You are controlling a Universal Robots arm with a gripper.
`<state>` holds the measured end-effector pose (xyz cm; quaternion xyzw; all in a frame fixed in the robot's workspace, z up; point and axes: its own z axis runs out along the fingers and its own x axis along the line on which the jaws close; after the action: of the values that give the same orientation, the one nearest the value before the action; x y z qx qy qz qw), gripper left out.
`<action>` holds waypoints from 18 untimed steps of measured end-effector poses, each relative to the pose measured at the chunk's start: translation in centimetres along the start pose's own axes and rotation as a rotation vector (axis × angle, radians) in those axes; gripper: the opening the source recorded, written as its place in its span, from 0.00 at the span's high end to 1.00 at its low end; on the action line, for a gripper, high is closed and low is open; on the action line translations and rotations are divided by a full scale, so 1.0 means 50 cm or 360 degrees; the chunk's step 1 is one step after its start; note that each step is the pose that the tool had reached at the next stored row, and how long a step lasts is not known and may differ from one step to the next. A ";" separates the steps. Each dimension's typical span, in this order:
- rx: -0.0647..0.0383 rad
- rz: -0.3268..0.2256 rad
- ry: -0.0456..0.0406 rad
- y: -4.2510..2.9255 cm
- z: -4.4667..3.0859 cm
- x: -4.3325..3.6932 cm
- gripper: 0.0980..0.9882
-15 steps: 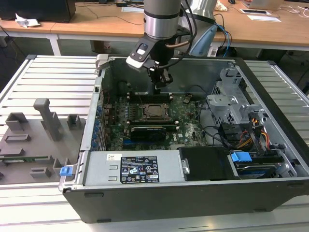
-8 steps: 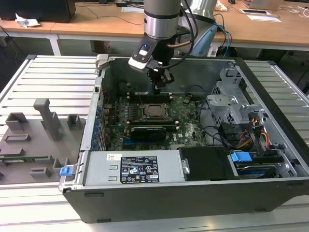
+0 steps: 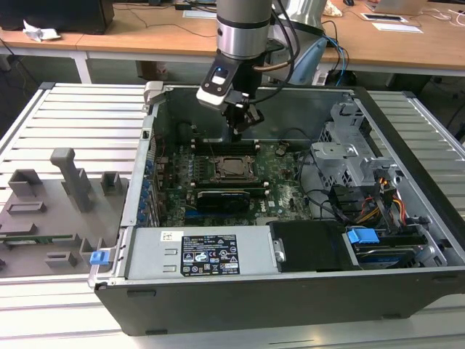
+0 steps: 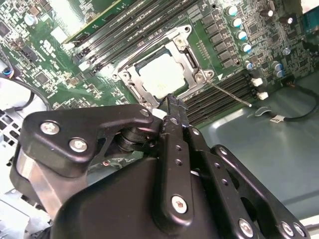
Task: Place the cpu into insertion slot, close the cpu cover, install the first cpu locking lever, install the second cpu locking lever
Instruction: 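Install the first cpu locking lever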
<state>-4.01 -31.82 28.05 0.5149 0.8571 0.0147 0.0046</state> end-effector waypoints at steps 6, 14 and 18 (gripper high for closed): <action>0.0001 -0.0095 0.0003 0.000 0.000 0.000 0.99; 0.0001 -0.0199 0.0006 0.000 0.000 0.000 0.99; 0.0002 -0.0248 0.0007 0.000 0.000 0.000 0.99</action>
<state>-4.02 -31.82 28.04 0.4465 0.8946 0.0151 0.0034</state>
